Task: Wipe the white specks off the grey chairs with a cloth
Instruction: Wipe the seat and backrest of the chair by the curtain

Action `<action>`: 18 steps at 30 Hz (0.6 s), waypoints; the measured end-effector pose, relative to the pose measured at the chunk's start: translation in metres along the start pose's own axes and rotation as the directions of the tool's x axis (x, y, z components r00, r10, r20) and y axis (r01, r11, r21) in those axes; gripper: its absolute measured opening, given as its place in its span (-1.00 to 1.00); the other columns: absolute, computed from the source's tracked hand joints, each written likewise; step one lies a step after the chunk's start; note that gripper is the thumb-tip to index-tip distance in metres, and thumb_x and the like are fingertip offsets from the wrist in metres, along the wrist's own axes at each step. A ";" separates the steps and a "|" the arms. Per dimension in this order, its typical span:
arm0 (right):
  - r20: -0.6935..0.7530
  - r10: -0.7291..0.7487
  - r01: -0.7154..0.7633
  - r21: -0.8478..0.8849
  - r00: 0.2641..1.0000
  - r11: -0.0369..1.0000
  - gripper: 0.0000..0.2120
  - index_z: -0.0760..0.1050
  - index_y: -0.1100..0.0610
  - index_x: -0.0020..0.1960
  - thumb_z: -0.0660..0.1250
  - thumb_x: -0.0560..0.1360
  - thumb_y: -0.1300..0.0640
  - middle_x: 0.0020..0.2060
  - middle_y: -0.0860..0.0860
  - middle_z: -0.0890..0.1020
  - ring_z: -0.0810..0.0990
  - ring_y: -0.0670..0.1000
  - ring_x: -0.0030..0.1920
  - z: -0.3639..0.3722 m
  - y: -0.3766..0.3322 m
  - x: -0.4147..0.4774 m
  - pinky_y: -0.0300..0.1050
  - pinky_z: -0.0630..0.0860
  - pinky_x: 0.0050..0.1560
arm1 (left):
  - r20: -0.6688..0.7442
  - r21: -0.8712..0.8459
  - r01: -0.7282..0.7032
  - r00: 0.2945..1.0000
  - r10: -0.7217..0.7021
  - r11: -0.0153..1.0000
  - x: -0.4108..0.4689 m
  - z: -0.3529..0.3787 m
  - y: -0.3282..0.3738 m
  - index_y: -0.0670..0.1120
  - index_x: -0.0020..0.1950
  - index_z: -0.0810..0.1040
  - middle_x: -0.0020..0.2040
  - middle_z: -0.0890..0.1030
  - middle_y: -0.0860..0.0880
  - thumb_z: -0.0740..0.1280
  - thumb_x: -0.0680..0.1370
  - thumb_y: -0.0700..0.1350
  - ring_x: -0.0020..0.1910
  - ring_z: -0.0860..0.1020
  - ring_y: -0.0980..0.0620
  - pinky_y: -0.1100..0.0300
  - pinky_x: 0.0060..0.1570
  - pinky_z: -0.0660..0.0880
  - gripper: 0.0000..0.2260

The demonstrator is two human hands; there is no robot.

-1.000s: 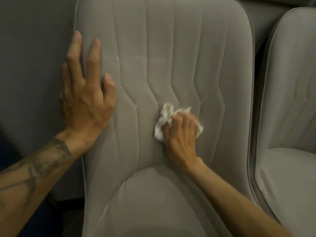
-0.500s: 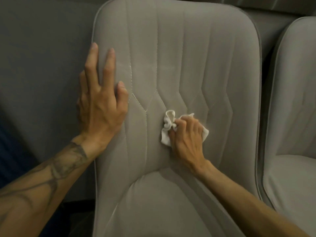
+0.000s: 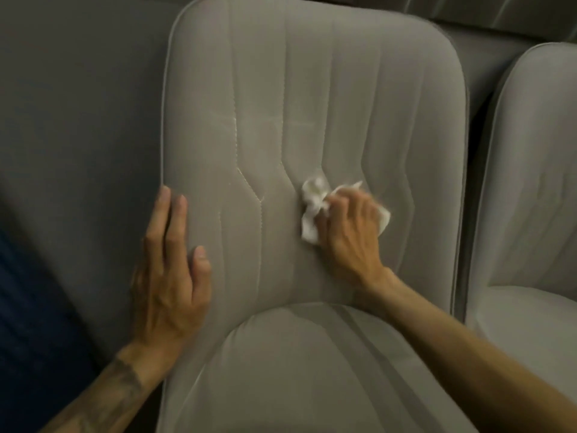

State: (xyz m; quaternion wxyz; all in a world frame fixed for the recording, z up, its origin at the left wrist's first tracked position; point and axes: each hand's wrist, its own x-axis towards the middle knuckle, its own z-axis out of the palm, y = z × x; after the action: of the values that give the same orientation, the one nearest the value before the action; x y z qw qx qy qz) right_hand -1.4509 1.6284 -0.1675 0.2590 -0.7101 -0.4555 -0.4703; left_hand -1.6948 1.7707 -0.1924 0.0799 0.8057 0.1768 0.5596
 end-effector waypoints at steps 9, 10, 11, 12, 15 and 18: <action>0.187 -0.024 0.002 0.120 0.982 0.993 -0.85 0.34 0.09 0.12 0.19 0.61 0.04 0.07 0.09 0.40 0.45 0.17 -0.06 0.014 -0.041 -0.085 0.04 0.32 0.04 | -0.005 0.045 -0.005 1.000 0.005 0.999 -0.002 0.002 -0.001 -0.12 0.70 0.12 0.71 0.07 -0.07 0.10 0.69 -0.10 0.66 0.14 0.05 0.13 0.56 0.26 -0.45; 0.192 -0.083 0.059 0.125 0.978 0.990 -0.83 0.35 0.09 0.13 0.19 0.61 0.03 0.07 0.08 0.39 0.44 0.16 -0.05 0.011 -0.032 -0.076 0.03 0.32 0.03 | -0.003 0.045 -0.006 1.000 0.006 0.999 -0.002 0.002 -0.001 -0.12 0.70 0.12 0.71 0.07 -0.07 0.10 0.69 -0.10 0.66 0.15 0.04 0.12 0.56 0.27 -0.45; 0.175 -0.119 0.098 0.123 0.977 0.988 -0.82 0.35 0.09 0.15 0.20 0.61 0.03 0.08 0.08 0.39 0.43 0.14 -0.04 0.010 -0.023 -0.064 0.02 0.31 0.04 | -0.003 0.047 -0.004 1.000 0.004 0.999 -0.002 0.002 -0.001 -0.12 0.70 0.12 0.71 0.07 -0.06 0.10 0.69 -0.11 0.66 0.16 0.03 0.05 0.53 0.33 -0.45; 0.137 -0.112 0.096 0.116 0.984 0.989 -0.81 0.35 0.10 0.15 0.20 0.61 0.02 0.08 0.08 0.39 0.41 0.13 -0.04 0.009 -0.017 -0.052 0.01 0.30 0.05 | -0.002 0.047 -0.002 1.000 0.002 0.999 -0.002 0.002 -0.002 -0.11 0.70 0.12 0.71 0.07 -0.05 0.11 0.69 -0.11 0.66 0.17 0.01 -0.04 0.49 0.40 -0.44; 0.013 0.129 -0.129 0.114 0.992 0.985 -0.85 0.35 0.10 0.10 0.20 0.62 0.04 0.06 0.09 0.40 0.38 0.10 -0.04 0.016 -0.026 -0.040 -0.01 0.28 0.07 | 0.011 0.041 -0.005 1.000 0.005 0.999 -0.002 0.003 -0.002 -0.10 0.70 0.11 0.71 0.07 -0.05 0.11 0.69 -0.10 0.66 0.20 -0.03 -0.18 0.39 0.50 -0.44; 0.097 0.048 -0.061 0.136 0.994 0.989 -0.88 0.33 0.11 0.07 0.23 0.61 0.08 0.03 0.12 0.39 0.40 0.14 -0.07 0.024 -0.054 -0.069 0.04 0.30 0.02 | 0.009 0.041 -0.002 1.000 0.001 0.999 -0.003 0.003 -0.001 -0.14 0.69 0.14 0.71 0.09 -0.08 0.11 0.69 -0.12 0.66 0.21 -0.04 -0.19 0.40 0.49 -0.45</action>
State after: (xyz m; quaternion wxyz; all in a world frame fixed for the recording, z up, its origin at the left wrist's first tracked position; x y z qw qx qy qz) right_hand -1.4981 1.6439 -0.2428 0.2989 -0.7240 -0.4790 -0.3962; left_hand -1.6935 1.7702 -0.1963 0.0640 0.8098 0.1872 0.5523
